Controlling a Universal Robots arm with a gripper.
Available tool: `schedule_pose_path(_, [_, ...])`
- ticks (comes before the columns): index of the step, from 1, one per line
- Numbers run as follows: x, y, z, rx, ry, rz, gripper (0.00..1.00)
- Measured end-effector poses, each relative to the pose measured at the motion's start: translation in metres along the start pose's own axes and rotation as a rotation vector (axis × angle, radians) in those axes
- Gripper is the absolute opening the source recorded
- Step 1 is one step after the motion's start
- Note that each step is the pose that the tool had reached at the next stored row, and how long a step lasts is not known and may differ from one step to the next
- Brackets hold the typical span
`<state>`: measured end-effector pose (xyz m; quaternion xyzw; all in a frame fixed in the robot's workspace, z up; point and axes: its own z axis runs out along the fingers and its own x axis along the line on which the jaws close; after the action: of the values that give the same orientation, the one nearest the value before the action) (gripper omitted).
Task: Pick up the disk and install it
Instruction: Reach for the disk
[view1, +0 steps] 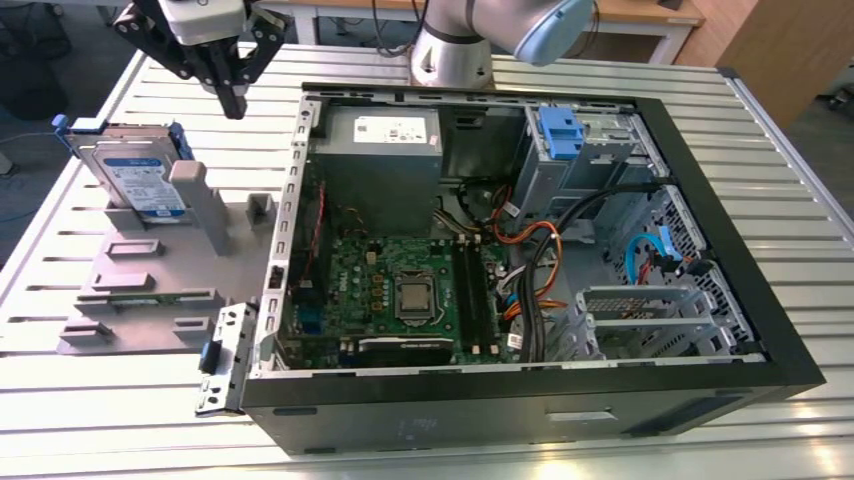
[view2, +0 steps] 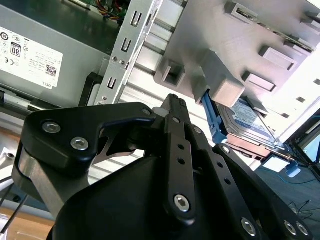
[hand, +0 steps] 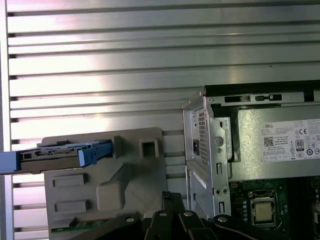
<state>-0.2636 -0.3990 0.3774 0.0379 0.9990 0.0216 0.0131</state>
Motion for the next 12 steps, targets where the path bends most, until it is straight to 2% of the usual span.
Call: schedule_pose_path(12, [0.0043, -0.0003, 0.0003, 0.0, 0.0, 0.0, 0.11])
